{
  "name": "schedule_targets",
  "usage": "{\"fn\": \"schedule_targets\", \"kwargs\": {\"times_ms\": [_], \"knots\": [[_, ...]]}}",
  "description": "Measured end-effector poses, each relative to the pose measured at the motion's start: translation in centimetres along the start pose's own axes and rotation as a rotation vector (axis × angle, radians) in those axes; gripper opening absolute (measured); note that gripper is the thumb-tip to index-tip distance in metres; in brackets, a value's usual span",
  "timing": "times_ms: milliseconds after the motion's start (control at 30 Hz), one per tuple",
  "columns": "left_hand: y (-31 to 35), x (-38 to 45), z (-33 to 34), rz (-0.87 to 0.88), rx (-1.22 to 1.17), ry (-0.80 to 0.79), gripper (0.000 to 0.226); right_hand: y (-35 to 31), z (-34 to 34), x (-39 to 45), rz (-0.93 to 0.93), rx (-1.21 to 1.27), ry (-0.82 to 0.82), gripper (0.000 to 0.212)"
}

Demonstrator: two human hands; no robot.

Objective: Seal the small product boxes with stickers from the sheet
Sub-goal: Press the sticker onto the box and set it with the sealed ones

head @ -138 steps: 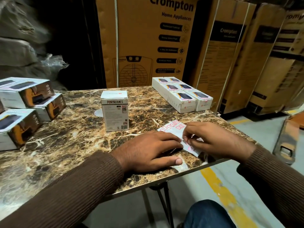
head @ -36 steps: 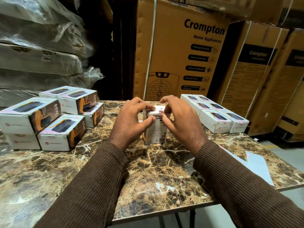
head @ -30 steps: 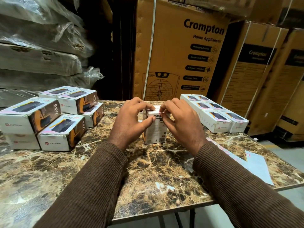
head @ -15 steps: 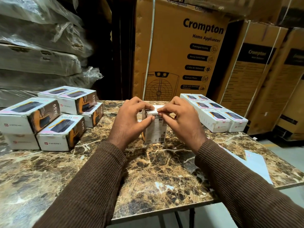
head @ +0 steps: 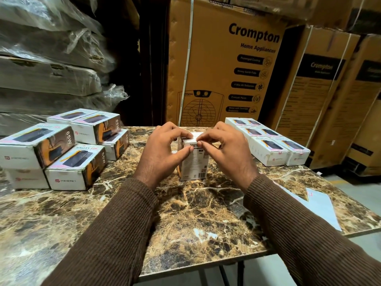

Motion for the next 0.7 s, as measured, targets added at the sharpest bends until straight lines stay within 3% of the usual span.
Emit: {"fn": "schedule_targets", "kwargs": {"times_ms": [167, 400, 700], "knots": [[-0.1, 0.0, 0.0, 0.003, 0.002, 0.000, 0.026, -0.3, 0.0, 0.0, 0.000, 0.015, -0.026, 0.010], [-0.1, -0.1, 0.0, 0.010, -0.006, -0.003, 0.027, 0.2, -0.7, 0.0, 0.018, 0.086, -0.028, 0.021], [-0.3, -0.1, 0.1, 0.008, -0.013, -0.006, 0.026, 0.2, 0.5, -0.4, 0.012, 0.052, 0.032, 0.010]]}}
Point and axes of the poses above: each hand's wrist, its own x-axis towards the middle knuckle, its own z-axis out of the palm, y = z × x, the point moved 4 cm from there along x, towards the middle knuckle, and after that the axes turned 1 degree about -z, right-handed, at the moved point
